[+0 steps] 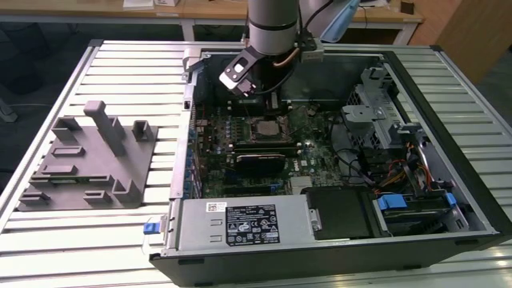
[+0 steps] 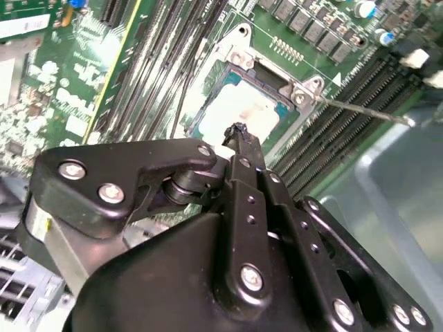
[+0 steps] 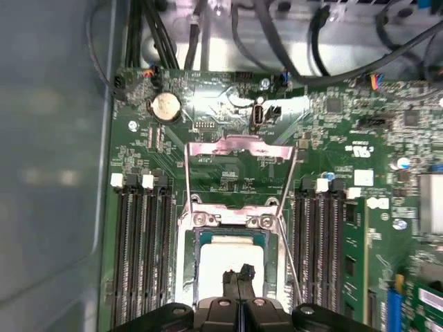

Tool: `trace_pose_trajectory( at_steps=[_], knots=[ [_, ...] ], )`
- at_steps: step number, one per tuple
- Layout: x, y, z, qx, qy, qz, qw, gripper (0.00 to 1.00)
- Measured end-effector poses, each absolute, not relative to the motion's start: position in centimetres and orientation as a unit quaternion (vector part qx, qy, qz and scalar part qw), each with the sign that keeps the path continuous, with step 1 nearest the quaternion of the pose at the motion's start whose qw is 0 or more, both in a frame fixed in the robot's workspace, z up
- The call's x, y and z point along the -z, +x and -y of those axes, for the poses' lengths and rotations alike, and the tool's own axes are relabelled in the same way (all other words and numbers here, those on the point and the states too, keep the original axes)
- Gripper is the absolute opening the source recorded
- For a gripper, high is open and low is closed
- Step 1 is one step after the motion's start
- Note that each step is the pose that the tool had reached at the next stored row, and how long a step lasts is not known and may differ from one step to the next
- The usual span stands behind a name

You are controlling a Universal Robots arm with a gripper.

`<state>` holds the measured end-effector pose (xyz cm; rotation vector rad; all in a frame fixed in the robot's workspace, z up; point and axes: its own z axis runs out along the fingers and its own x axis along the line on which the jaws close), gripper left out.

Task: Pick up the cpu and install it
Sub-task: 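Place the cpu into insertion slot, then close the cpu cover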

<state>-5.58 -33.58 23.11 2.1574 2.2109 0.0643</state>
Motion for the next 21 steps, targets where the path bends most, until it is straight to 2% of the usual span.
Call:
trace_pose_trajectory(
  at_steps=[10, 21],
  knots=[
    [-26.2, -5.6, 33.6, -0.025, 0.698, -0.715, 0.031, 0.11],
    [-26.2, -5.1, 33.6, -0.025, 0.698, -0.715, 0.031, 0.11]
  ],
)
